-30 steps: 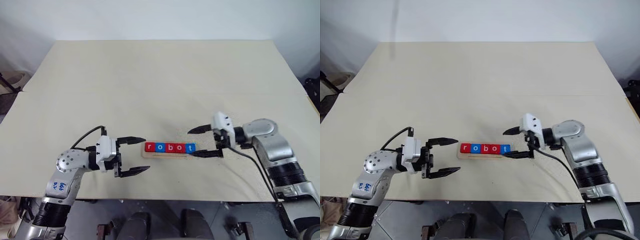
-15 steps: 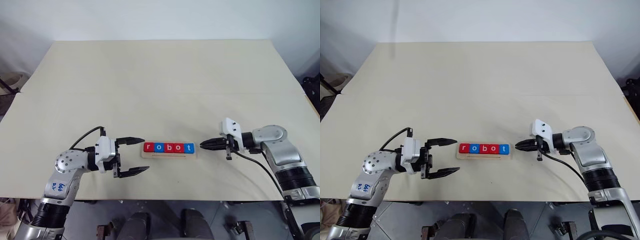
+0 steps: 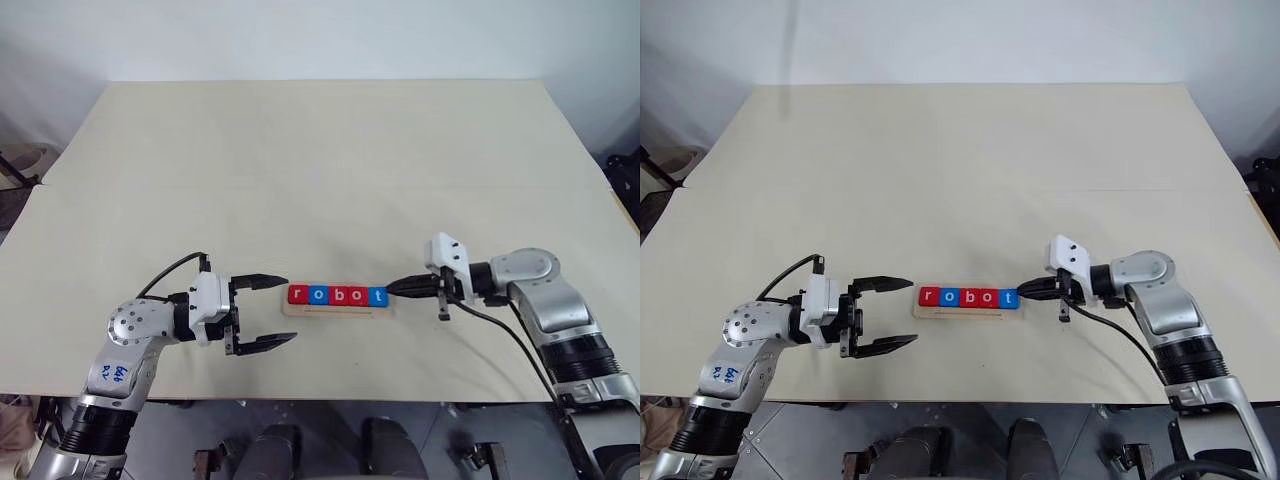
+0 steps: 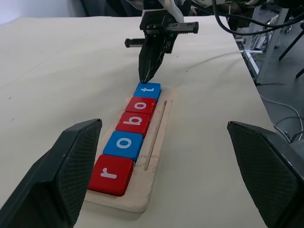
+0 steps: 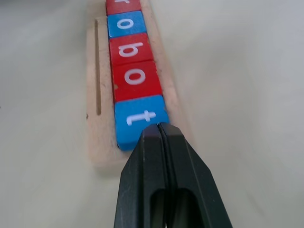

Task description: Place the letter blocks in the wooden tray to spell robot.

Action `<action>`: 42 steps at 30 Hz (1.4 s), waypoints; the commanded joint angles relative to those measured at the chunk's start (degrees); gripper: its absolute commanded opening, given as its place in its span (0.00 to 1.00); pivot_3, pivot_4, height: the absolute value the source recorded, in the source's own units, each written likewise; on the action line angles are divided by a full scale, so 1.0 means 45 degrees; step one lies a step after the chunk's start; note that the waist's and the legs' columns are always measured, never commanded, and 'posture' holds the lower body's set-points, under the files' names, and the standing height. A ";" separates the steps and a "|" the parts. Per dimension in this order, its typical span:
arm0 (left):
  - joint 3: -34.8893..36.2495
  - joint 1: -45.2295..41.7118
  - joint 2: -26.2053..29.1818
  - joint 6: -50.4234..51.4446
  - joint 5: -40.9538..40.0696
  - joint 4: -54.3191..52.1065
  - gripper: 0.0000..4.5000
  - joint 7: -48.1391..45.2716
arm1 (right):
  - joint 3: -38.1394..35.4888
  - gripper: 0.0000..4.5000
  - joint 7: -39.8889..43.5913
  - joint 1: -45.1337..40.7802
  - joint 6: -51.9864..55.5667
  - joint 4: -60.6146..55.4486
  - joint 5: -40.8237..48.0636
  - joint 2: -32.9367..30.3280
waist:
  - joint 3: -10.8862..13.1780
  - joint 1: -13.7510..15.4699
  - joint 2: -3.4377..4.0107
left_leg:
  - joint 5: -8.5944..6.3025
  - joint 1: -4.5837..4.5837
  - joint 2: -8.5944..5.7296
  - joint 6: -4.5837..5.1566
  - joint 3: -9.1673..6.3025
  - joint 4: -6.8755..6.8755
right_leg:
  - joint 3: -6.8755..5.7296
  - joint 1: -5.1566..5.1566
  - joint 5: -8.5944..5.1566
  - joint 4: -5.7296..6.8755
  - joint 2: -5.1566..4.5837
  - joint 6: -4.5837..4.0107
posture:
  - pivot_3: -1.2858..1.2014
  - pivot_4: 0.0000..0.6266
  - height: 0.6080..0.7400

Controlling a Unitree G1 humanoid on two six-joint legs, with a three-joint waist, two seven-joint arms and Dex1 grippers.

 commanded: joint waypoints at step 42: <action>0.0804 0.0656 0.0686 -0.0158 -0.0251 -0.0105 1.00 -0.0120 | -0.2139 0.13 0.0894 0.0898 0.0525 -0.1451 0.2623 -0.0935 | 0.0002 0.0022 0.0001 | 0.0000 -0.0002 -0.0002 0.0000 -0.0001 -0.0009 | 0.0000 -0.0002 0.0000 -0.0007 -0.0002 0.0000 | 0.52 0.24 1.00</action>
